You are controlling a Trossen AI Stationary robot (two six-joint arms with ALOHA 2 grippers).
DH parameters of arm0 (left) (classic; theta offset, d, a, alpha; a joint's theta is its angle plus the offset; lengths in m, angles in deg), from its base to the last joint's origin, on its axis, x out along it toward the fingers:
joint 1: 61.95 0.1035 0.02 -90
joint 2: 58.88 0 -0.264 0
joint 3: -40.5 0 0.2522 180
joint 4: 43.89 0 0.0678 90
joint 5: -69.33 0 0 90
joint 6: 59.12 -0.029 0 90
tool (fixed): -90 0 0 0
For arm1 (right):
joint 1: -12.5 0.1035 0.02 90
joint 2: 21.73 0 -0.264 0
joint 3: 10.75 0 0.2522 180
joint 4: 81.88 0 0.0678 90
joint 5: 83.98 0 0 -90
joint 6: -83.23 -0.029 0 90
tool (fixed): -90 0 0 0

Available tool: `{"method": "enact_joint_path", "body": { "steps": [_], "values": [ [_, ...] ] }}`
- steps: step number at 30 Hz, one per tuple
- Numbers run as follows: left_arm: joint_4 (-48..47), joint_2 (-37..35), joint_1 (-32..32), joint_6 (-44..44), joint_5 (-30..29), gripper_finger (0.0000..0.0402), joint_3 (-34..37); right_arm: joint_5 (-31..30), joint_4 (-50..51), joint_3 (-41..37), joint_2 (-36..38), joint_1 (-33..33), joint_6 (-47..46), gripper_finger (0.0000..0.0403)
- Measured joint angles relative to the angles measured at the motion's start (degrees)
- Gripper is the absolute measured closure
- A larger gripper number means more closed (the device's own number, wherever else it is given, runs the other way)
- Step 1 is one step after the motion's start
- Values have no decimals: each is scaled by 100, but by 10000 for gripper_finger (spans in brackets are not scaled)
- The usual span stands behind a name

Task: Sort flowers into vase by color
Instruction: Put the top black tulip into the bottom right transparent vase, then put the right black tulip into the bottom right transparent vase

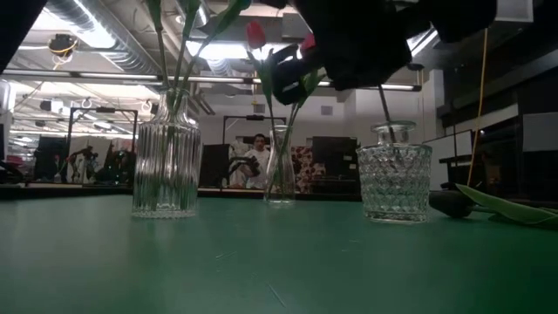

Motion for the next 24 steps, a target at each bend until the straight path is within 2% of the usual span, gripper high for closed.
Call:
{"method": "enact_joint_path", "body": {
  "steps": [5,8,11,17,20,24],
  "values": [
    [-14,34,-13,-133,156,394,0,46,84,0,-2,0,-5,352],
    [-7,34,12,-381,385,376,0,65,86,0,0,0,-5,352],
    [-6,34,17,-535,621,342,0,99,91,0,0,0,-5,352],
    [-7,34,-17,-932,712,260,0,160,307,0,0,-2,-7,352],
    [-9,26,-63,-1102,1053,225,2,-46,942,0,20,-1,-163,352],
    [-10,2,-231,-1327,1375,198,-82,-666,2477,2,83,0,-850,352]
  ]
}}
